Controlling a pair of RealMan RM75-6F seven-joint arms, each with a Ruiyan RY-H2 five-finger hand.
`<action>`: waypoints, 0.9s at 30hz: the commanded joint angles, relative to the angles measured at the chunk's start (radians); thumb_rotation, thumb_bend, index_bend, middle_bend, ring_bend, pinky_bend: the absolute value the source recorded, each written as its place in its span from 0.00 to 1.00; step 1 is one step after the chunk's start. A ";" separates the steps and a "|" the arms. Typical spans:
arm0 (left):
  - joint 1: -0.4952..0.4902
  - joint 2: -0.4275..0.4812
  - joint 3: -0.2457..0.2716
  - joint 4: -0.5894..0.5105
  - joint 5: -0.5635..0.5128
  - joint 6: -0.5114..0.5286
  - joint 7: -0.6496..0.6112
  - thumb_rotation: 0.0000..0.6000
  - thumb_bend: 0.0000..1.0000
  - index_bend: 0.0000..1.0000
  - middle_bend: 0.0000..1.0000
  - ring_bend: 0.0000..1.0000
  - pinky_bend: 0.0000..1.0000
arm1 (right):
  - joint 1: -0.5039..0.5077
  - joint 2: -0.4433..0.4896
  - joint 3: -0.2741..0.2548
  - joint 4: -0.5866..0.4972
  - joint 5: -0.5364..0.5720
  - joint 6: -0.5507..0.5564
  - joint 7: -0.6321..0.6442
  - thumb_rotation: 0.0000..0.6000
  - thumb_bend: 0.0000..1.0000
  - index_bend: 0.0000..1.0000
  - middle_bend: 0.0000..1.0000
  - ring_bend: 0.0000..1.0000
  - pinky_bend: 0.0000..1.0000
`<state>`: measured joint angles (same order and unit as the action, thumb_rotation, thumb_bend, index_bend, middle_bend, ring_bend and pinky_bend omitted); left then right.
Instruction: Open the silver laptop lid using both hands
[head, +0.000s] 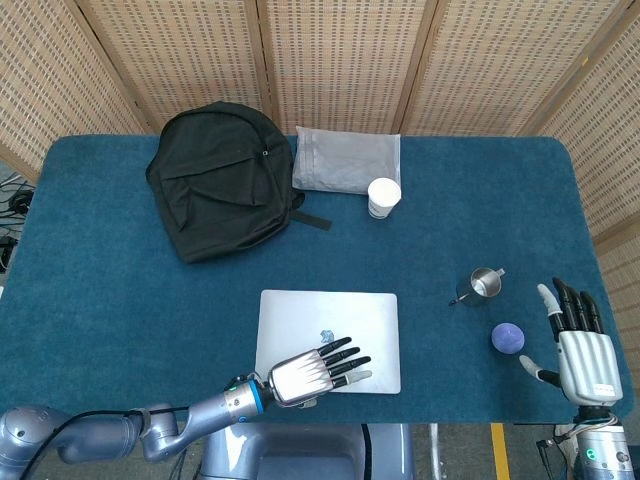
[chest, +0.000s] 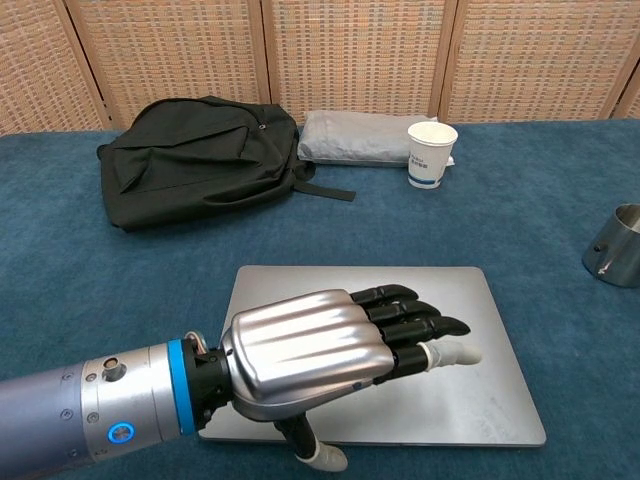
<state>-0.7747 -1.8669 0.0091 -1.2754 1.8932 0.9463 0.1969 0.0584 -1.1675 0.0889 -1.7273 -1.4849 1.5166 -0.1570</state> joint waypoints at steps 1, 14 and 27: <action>-0.004 -0.017 -0.002 0.005 -0.022 -0.005 0.018 1.00 0.00 0.00 0.00 0.00 0.00 | 0.000 0.003 0.001 0.001 0.001 -0.001 0.006 1.00 0.00 0.00 0.00 0.00 0.00; -0.025 -0.058 -0.002 0.051 -0.069 -0.006 0.046 1.00 0.00 0.00 0.00 0.00 0.00 | 0.001 0.010 0.002 0.001 0.008 -0.004 0.027 1.00 0.00 0.00 0.00 0.00 0.00; -0.038 -0.086 0.010 0.087 -0.095 0.005 0.073 1.00 0.23 0.00 0.00 0.00 0.00 | 0.000 0.017 0.003 0.000 0.010 -0.003 0.045 1.00 0.00 0.00 0.00 0.00 0.00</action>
<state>-0.8131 -1.9525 0.0185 -1.1883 1.7993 0.9511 0.2694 0.0588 -1.1509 0.0920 -1.7271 -1.4749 1.5131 -0.1121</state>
